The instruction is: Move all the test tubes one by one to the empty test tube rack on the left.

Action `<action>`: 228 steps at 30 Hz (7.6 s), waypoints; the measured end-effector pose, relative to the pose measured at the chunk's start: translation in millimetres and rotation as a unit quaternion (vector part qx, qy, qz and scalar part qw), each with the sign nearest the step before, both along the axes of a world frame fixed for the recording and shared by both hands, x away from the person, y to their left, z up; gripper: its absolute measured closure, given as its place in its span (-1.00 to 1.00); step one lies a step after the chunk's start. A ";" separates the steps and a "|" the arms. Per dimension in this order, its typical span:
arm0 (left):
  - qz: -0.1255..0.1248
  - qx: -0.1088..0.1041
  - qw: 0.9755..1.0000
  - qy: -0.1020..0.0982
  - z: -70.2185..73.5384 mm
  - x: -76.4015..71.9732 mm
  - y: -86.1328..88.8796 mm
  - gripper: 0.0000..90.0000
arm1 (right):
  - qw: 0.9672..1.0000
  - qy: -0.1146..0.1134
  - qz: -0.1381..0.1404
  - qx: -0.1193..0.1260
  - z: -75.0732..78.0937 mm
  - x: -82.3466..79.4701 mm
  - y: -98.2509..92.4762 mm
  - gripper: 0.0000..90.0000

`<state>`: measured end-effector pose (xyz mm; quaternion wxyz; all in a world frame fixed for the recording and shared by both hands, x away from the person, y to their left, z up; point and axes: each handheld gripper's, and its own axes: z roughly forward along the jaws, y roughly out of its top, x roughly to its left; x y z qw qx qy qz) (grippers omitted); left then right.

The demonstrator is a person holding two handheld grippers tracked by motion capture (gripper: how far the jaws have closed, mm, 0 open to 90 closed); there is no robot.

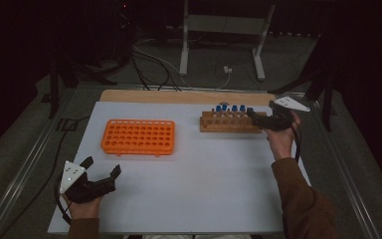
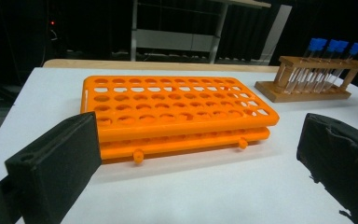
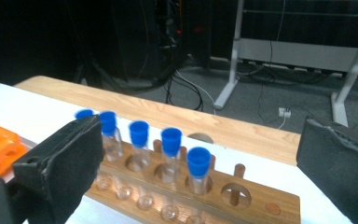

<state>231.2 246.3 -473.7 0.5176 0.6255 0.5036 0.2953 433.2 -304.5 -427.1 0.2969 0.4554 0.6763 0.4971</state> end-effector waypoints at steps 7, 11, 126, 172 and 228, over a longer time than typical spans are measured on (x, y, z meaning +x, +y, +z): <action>-0.005 -0.001 1.000 0.003 -0.5 0.9 -0.6 -0.99 | 0.999 0.030 -0.007 -0.012 -16.2 12.5 -0.2 -0.87; -0.009 0.002 1.000 0.013 -1.6 2.3 -1.3 -0.99 | 0.999 0.045 -0.003 -0.011 -22.9 17.9 0.2 -0.69; -0.117 0.031 0.992 -0.015 53.6 60.1 -110.7 -0.98 | 0.973 0.080 0.217 0.013 33.4 -57.3 114.7 0.71; -0.213 0.077 0.974 0.007 44.3 98.0 -191.0 0.53 | 0.954 0.091 0.284 0.020 30.1 -66.4 167.1 0.71; -0.155 0.061 0.986 -0.022 17.0 113.0 -132.2 0.73 | 0.995 0.041 0.089 -0.018 -6.7 -92.2 35.1 -0.99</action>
